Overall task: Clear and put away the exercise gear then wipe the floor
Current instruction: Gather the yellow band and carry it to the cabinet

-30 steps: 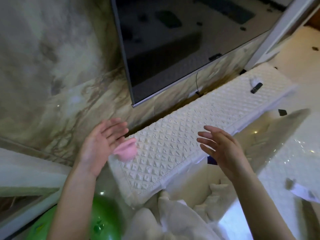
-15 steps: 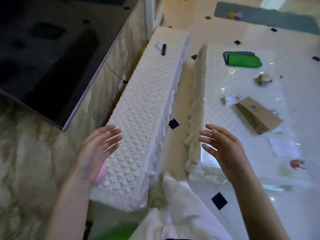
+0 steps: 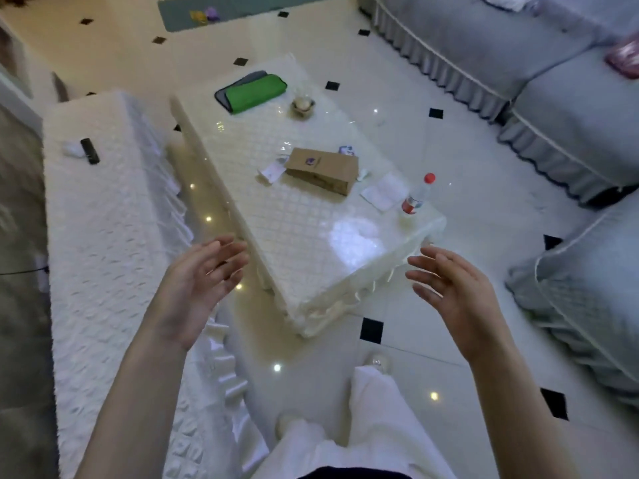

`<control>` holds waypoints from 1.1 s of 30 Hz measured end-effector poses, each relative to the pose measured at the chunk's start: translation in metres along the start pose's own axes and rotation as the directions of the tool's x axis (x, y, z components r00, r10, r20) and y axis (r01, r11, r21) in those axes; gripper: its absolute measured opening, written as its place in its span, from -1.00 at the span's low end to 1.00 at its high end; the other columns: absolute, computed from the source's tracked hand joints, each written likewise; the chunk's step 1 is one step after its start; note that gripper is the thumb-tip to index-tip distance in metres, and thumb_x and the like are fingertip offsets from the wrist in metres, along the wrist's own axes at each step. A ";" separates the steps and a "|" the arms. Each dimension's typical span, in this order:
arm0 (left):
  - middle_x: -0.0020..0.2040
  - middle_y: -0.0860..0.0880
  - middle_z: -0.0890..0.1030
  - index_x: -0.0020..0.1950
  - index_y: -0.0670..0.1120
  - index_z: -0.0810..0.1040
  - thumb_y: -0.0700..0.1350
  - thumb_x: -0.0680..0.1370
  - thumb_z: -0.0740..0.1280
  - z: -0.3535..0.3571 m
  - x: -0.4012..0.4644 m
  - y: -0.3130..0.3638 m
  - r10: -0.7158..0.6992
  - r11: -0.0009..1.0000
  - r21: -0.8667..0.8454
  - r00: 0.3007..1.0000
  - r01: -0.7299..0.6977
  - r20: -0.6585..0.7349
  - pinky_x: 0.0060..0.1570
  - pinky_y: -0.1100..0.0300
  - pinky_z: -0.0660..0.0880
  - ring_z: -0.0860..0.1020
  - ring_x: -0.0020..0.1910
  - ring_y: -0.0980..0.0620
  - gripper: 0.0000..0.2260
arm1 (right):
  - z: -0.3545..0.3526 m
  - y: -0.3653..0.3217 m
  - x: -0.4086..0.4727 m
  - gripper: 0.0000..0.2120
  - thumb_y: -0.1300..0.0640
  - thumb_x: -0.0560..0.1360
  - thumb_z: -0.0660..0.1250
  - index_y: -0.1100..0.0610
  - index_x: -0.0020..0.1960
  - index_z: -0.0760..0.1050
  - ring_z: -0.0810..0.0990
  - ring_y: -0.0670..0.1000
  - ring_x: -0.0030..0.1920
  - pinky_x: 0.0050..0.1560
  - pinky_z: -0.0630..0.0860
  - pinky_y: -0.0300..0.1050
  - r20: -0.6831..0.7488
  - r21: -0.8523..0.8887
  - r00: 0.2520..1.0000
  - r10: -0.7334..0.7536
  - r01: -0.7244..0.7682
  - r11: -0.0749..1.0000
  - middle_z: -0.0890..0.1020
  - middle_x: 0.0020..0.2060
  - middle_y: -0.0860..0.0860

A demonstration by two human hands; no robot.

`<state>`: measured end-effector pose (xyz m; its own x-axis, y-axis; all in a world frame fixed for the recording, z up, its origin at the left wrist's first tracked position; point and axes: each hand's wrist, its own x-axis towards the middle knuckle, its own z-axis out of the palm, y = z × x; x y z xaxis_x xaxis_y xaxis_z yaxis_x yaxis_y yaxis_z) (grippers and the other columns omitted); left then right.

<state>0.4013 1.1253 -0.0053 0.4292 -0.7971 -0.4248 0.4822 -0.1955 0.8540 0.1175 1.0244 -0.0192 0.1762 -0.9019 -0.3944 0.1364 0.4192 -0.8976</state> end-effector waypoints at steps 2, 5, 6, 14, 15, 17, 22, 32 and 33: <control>-0.14 0.01 0.66 0.01 -0.09 0.53 -0.07 0.42 0.26 0.054 0.022 -0.002 -0.028 0.999 0.027 0.997 0.026 0.071 -0.13 0.27 0.56 0.64 -0.15 0.10 -0.78 | -0.038 -0.016 0.014 -0.82 0.19 0.57 0.17 0.12 -0.01 0.55 0.65 -0.02 -0.17 -0.12 0.54 -0.19 -0.066 0.028 0.998 -0.024 0.026 0.999 0.68 -0.17 0.02; -0.12 0.03 0.66 0.02 -0.06 0.53 -0.04 0.39 0.26 0.111 0.047 -0.004 -0.033 0.999 0.038 0.992 0.028 0.119 -0.11 0.28 0.55 0.64 -0.13 0.11 -0.76 | -0.080 -0.033 0.030 -0.84 0.19 0.56 0.18 0.09 -0.01 0.55 0.65 -0.03 -0.17 -0.16 0.55 -0.25 -0.118 0.041 0.992 -0.046 0.052 0.998 0.69 -0.17 0.00; -0.12 0.04 0.66 0.01 -0.05 0.53 -0.05 0.43 0.24 0.134 0.058 -0.009 -0.043 0.997 0.065 0.990 0.034 0.132 -0.09 0.27 0.54 0.64 -0.12 0.11 -0.80 | -0.098 -0.042 0.036 -0.84 0.19 0.56 0.19 0.09 -0.01 0.55 0.65 -0.04 -0.17 -0.17 0.55 -0.26 -0.145 0.052 0.988 -0.054 0.062 0.997 0.69 -0.17 0.00; -0.14 0.03 0.67 -0.05 -0.05 0.54 -0.12 0.59 0.15 0.299 0.115 -0.049 -0.137 0.973 0.214 0.958 0.083 0.251 0.03 0.16 0.46 0.63 -0.12 0.08 -0.83 | -0.219 -0.083 0.080 -0.84 0.20 0.56 0.19 0.14 0.02 0.54 0.65 -0.04 -0.19 -0.22 0.56 -0.28 -0.318 0.126 0.947 -0.048 0.093 0.988 0.69 -0.18 0.02; -0.12 0.02 0.66 -0.04 -0.05 0.55 -0.12 0.59 0.15 0.315 0.120 -0.052 -0.151 0.969 0.231 0.952 0.089 0.266 0.01 0.16 0.46 0.63 -0.11 0.08 -0.83 | -0.230 -0.087 0.084 -0.84 0.21 0.57 0.19 0.14 0.02 0.54 0.65 -0.05 -0.20 -0.22 0.56 -0.28 -0.339 0.142 0.940 -0.045 0.098 0.985 0.69 -0.18 0.02; -0.10 0.01 0.66 -0.02 -0.06 0.55 -0.11 0.58 0.16 0.346 0.133 -0.057 -0.181 0.959 0.264 0.939 0.103 0.291 -0.01 0.16 0.46 0.63 -0.10 0.08 -0.83 | -0.251 -0.093 0.094 -0.84 0.21 0.57 0.18 0.14 0.03 0.54 0.65 -0.05 -0.21 -0.23 0.55 -0.28 -0.389 0.171 0.920 -0.042 0.117 0.978 0.69 -0.19 0.01; -0.03 -0.02 0.66 0.02 -0.07 0.56 -0.10 0.57 0.18 0.421 0.176 -0.066 -0.275 0.928 0.341 0.893 0.150 0.357 -0.02 0.18 0.52 0.65 -0.10 0.09 -0.83 | -0.295 -0.112 0.129 -0.85 0.23 0.55 0.19 0.14 0.03 0.53 0.64 -0.06 -0.22 -0.23 0.55 -0.28 -0.498 0.233 0.866 -0.035 0.172 0.957 0.69 -0.19 0.00; -0.08 -0.02 0.67 -0.01 -0.09 0.56 -0.17 0.58 0.17 0.581 0.291 -0.073 -0.331 0.881 0.461 0.831 0.104 0.447 0.06 0.16 0.48 0.63 -0.07 0.05 -0.83 | -0.353 -0.176 0.260 -0.86 0.22 0.56 0.20 0.16 0.01 0.53 0.63 -0.02 -0.21 -0.19 0.54 -0.25 -0.607 0.257 0.794 -0.034 0.237 0.937 0.67 -0.18 0.05; -0.07 -0.03 0.67 -0.01 -0.09 0.56 -0.18 0.58 0.16 0.596 0.301 -0.073 -0.343 0.873 0.477 0.818 0.097 0.462 0.04 0.16 0.48 0.63 -0.07 0.04 -0.82 | -0.357 -0.184 0.273 -0.86 0.23 0.56 0.19 0.16 0.01 0.53 0.63 -0.02 -0.22 -0.22 0.54 -0.27 -0.614 0.259 0.788 -0.034 0.243 0.935 0.67 -0.19 0.04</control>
<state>0.0399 0.5593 -0.0160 -0.1677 -0.8488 -0.5014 0.0980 -0.5205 0.8482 -0.2074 0.6639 -0.0322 -0.4645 -0.7895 -0.4012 0.4232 0.2001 -0.8837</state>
